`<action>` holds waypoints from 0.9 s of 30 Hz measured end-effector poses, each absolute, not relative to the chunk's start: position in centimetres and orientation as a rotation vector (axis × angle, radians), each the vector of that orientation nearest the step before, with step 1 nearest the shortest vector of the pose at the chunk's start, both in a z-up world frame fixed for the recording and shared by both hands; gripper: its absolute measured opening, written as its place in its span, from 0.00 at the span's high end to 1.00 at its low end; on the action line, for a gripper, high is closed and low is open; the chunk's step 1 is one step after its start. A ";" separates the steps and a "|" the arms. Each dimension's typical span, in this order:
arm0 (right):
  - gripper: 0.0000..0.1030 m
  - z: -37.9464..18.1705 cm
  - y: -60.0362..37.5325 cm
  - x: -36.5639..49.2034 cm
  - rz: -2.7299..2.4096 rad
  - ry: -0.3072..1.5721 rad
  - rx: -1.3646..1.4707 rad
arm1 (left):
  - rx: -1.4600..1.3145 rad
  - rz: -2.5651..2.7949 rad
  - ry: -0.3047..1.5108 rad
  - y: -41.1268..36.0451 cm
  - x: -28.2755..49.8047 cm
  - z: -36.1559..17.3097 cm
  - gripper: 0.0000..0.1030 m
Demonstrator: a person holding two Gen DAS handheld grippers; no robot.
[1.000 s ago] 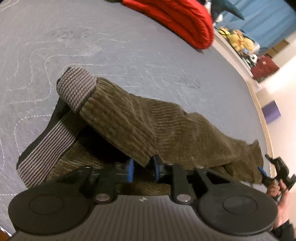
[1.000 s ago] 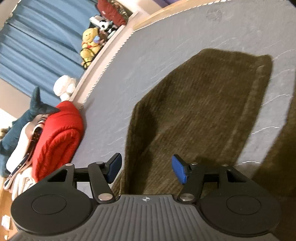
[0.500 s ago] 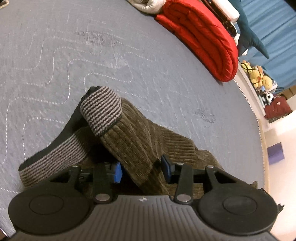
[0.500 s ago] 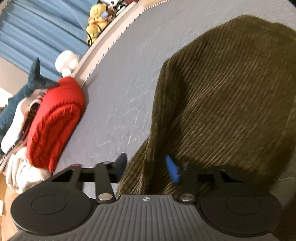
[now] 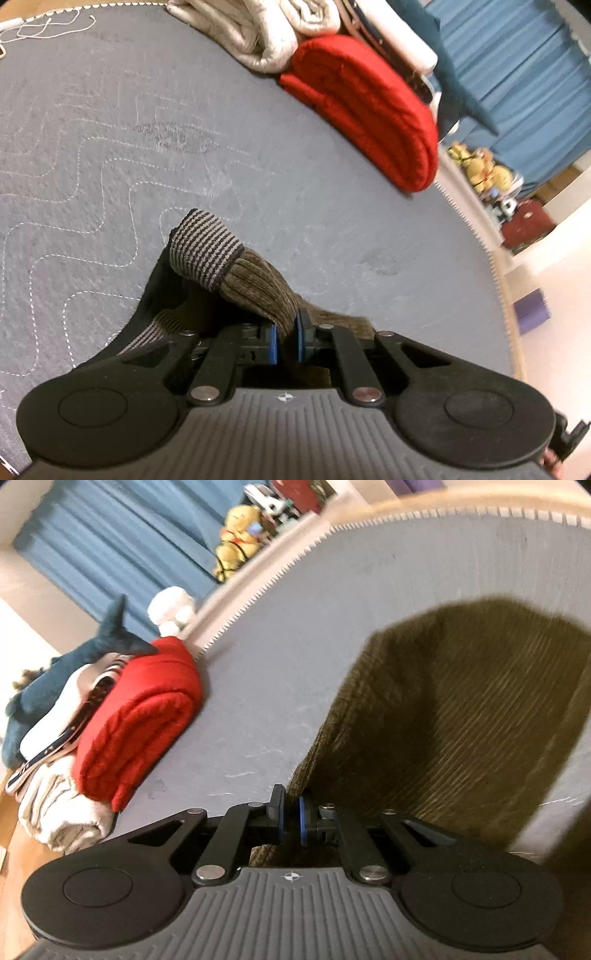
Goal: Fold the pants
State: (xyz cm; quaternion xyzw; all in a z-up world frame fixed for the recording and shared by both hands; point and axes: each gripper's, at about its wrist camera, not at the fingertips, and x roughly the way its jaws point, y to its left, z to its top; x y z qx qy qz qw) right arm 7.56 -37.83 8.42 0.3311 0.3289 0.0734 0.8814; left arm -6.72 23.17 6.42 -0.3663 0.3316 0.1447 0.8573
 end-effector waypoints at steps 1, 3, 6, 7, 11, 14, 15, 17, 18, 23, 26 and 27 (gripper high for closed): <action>0.93 9.4 -38.0 6.5 0.152 0.691 0.658 | -0.777 0.301 0.691 23.6 -7.4 6.6 0.90; 0.93 11.3 -38.1 3.9 0.158 0.722 0.576 | -0.800 0.298 0.697 24.6 -8.8 6.8 0.90; 0.93 12.5 -38.2 -0.8 0.206 0.813 0.425 | -0.802 0.279 0.777 25.9 -10.1 5.9 0.90; 0.93 12.3 -38.4 -2.3 0.220 0.860 0.379 | -0.789 0.272 0.820 26.2 -10.3 5.4 0.90; 0.90 8.3 -39.0 -6.4 0.363 1.080 0.190 | -0.711 0.268 0.959 26.2 -10.1 3.8 0.73; 0.85 5.2 -41.3 -7.2 0.344 1.169 0.193 | -0.593 0.366 0.943 25.5 -10.0 4.6 0.39; 0.83 5.3 -42.4 -7.0 0.320 1.145 0.214 | -0.550 0.389 0.919 25.1 -9.9 5.2 0.33; 0.78 6.8 -44.6 -6.5 0.270 1.051 0.275 | -0.448 0.426 0.867 24.0 -9.7 6.4 0.31; 0.66 8.0 -45.6 -6.2 0.231 0.986 0.305 | -0.411 0.431 0.843 23.4 -9.6 6.9 0.29; 0.47 11.3 -47.4 -3.5 0.077 0.719 0.320 | -0.405 0.321 0.810 20.8 -8.1 7.1 0.31; 0.42 10.0 -46.6 -1.1 0.053 0.725 0.283 | -0.339 0.256 0.827 18.4 -7.0 6.6 0.37; 0.42 9.1 -45.9 0.0 0.049 0.749 0.252 | -0.317 0.235 0.829 17.7 -6.7 6.5 0.37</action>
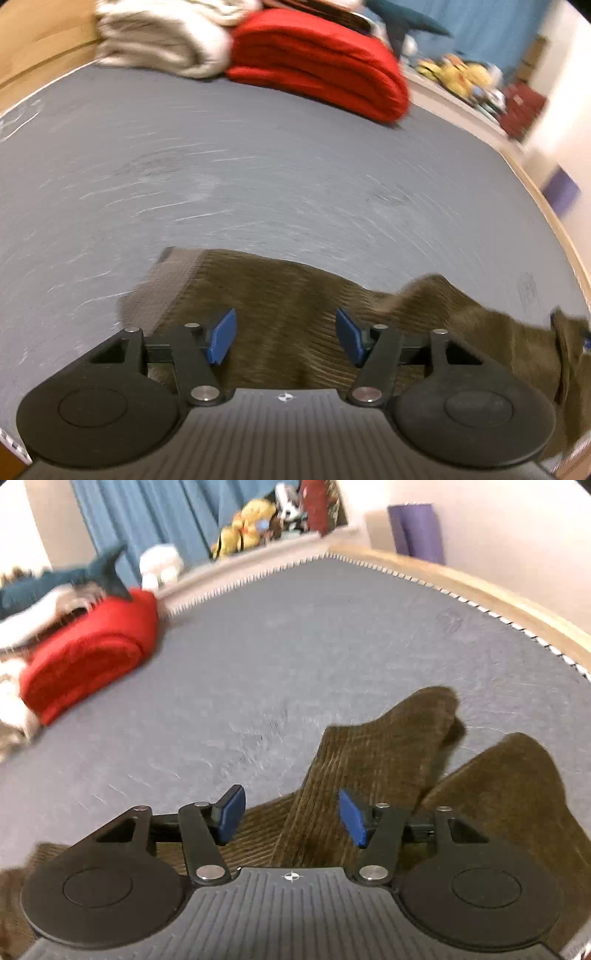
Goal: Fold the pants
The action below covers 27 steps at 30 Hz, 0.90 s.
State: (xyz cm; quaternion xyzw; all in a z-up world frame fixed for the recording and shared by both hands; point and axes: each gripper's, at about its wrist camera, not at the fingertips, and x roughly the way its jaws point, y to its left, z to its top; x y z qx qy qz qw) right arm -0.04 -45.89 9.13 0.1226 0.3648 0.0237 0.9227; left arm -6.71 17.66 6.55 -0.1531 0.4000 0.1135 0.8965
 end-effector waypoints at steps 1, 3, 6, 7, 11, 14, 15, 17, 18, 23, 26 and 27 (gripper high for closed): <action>0.41 8.5 -45.3 0.9 0.047 0.770 0.215 | -0.295 0.216 0.832 16.9 -6.4 6.5 0.37; 0.39 6.7 -43.4 2.6 0.047 0.811 0.097 | -0.259 0.183 0.838 15.5 -5.7 6.2 0.37; 0.41 4.8 -41.3 3.0 0.026 0.870 -0.086 | -0.210 0.128 0.828 13.5 -5.2 5.9 0.40; 0.52 4.3 -41.0 3.2 0.024 0.884 -0.123 | -0.190 0.106 0.816 12.6 -5.0 6.0 0.42; 0.92 5.8 -42.7 2.5 -0.023 0.892 -0.061 | -0.071 -0.036 0.792 8.7 -4.3 6.1 0.44; 0.93 9.7 -45.6 -0.5 -0.026 0.814 0.033 | 0.054 -0.183 0.803 4.4 -3.3 5.8 0.44; 0.93 11.1 -46.5 -2.1 -0.006 0.788 0.043 | 0.097 -0.250 0.798 2.8 -3.2 5.8 0.44; 0.93 13.1 -48.1 -5.4 0.043 0.754 0.045 | 0.160 -0.367 0.770 -0.2 -3.1 5.5 0.44; 0.93 13.8 -49.0 -6.9 0.066 0.752 0.047 | 0.176 -0.418 0.762 -1.4 -3.1 5.1 0.44; 0.88 11.7 -54.0 -11.2 0.178 0.928 0.102 | 0.208 -0.540 0.829 -4.9 -3.0 1.6 0.44; 0.35 9.5 -57.4 -11.0 0.015 0.948 0.195 | 0.206 -0.535 0.851 -5.2 -2.3 0.7 0.44; 0.18 9.2 -58.6 -10.9 -0.021 0.920 0.243 | 0.195 -0.530 0.848 -5.2 -2.0 0.7 0.44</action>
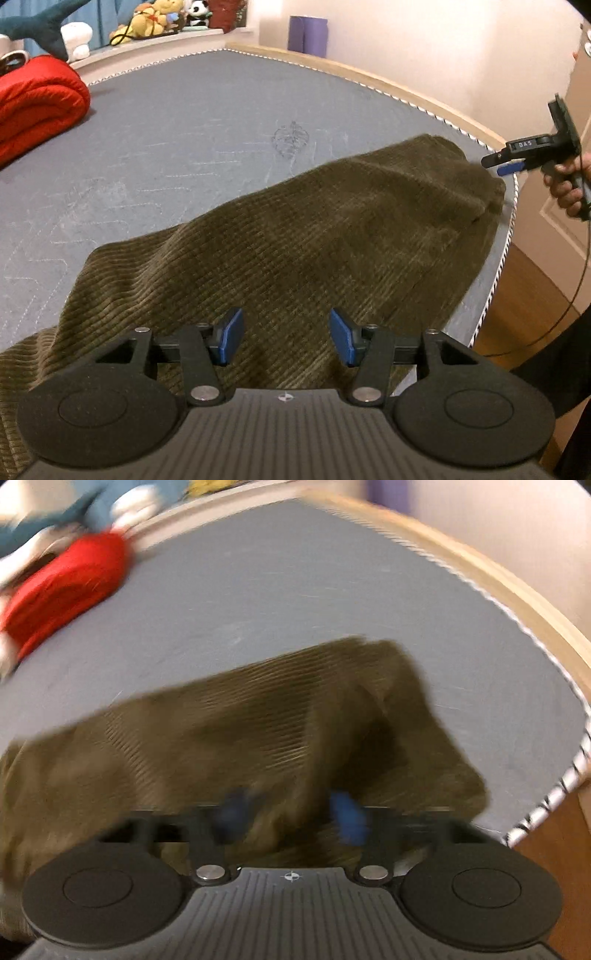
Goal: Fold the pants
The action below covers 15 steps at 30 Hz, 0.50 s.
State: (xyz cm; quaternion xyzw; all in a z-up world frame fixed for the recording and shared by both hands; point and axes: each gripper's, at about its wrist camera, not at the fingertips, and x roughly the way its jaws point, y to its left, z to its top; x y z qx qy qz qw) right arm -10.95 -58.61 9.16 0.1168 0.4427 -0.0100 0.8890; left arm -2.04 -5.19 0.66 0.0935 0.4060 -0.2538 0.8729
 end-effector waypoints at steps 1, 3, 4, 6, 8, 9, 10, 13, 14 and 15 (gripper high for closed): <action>0.16 8.9 -59.8 -10.7 -0.045 0.889 0.304 | 0.188 -0.527 0.844 -5.1 -1.9 0.7 0.44; 0.17 7.8 -61.7 -9.9 -0.090 0.873 0.424 | 0.191 -0.529 0.839 -4.5 -1.8 0.9 0.44; 0.17 7.2 -62.2 -9.6 -0.119 0.871 0.466 | 0.199 -0.539 0.839 -4.4 -1.8 0.7 0.44; 0.17 6.1 -62.8 -8.7 -0.182 0.877 0.529 | 0.238 -0.574 0.857 -4.4 -1.8 -0.2 0.44; 0.23 5.1 -62.8 -7.4 -0.224 0.898 0.542 | 0.295 -0.600 0.879 -4.0 -2.9 -1.0 0.44; 0.30 4.9 -62.5 -7.1 -0.245 0.908 0.516 | 0.323 -0.609 0.889 -3.8 -3.1 -1.6 0.44; 0.37 4.9 -62.0 -6.9 -0.264 0.917 0.482 | 0.344 -0.626 0.900 -3.6 -3.2 -2.3 0.44; 0.42 5.4 -61.4 -6.5 -0.303 0.908 0.405 | 0.381 -0.669 0.913 -2.8 -3.8 -3.6 0.44; 0.42 5.8 -61.3 -6.6 -0.316 0.886 0.383 | 0.385 -0.686 0.920 -2.8 -3.9 -3.9 0.44; 0.42 5.9 -61.5 -6.8 -0.331 0.861 0.363 | 0.394 -0.697 0.925 -2.8 -4.1 -4.2 0.44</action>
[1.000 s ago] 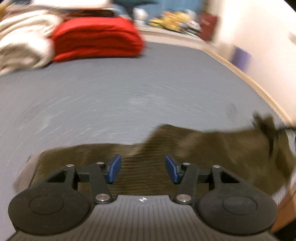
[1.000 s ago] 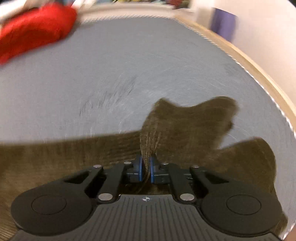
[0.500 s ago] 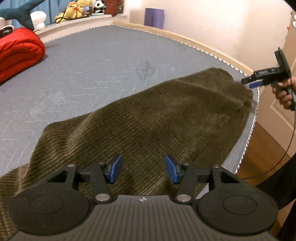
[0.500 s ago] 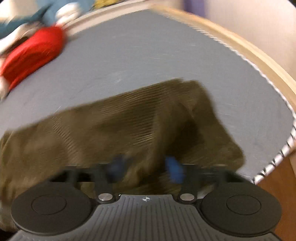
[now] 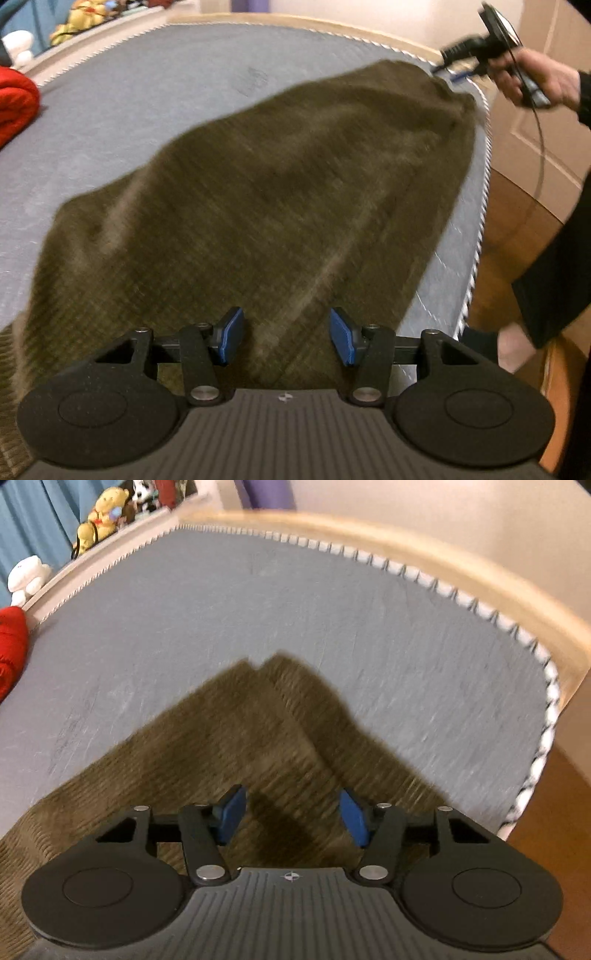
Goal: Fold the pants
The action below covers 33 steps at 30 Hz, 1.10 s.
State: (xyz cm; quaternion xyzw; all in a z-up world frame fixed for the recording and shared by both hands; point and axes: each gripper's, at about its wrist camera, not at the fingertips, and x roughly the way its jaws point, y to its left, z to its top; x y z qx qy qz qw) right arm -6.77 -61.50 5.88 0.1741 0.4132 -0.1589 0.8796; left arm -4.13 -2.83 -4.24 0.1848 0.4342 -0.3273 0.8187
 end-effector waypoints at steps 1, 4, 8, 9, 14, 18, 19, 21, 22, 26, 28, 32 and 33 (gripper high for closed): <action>0.40 6.3 -61.5 -7.0 -0.343 0.833 0.338 | 0.412 -0.698 0.928 -3.0 -4.3 -4.7 0.44; 0.24 6.8 -61.5 -7.1 -0.315 0.808 0.292 | 0.478 -0.676 0.926 -3.6 -4.5 -5.7 0.47; 0.24 5.4 -61.4 -6.3 -0.295 0.877 0.208 | 0.467 -0.651 0.922 -3.6 -3.8 -5.2 0.76; 0.24 5.0 -61.5 -6.3 -0.307 0.887 0.193 | 0.450 -0.652 0.928 -3.4 -3.6 -5.1 0.84; 0.58 4.1 -62.8 -6.2 -0.274 0.917 0.267 | 0.463 -0.659 0.924 -3.8 -3.8 -4.6 0.88; 0.90 4.5 -62.9 -6.3 -0.255 0.915 0.275 | 0.463 -0.660 0.875 -3.5 -4.1 -2.7 0.92; 0.91 5.1 -63.0 -6.4 -0.260 0.888 0.291 | 0.453 -0.662 0.859 -3.3 -4.2 -2.0 0.92; 0.92 7.2 -63.3 -7.1 -0.277 0.796 0.317 | 0.426 -0.684 0.826 -2.8 -4.7 -0.4 0.93; 0.92 8.4 -63.5 -7.5 -0.285 0.747 0.332 | 0.422 -0.700 0.811 -2.6 -5.0 0.2 0.93; 0.96 11.8 -64.3 -9.0 -0.320 0.613 0.368 | 0.458 -0.807 0.785 -2.8 -7.1 1.0 0.93; 1.00 12.7 -64.3 -9.4 -0.409 0.584 0.289 | 0.514 -0.833 0.802 -3.6 -8.0 -0.2 0.93; 1.00 11.6 -65.8 -9.1 -0.470 0.678 0.280 | 0.630 -0.872 0.893 -5.4 -8.7 -3.8 0.93; 0.99 10.5 -66.0 -8.9 -0.467 0.722 0.301 | 0.638 -0.865 0.899 -5.6 -8.7 -4.2 0.91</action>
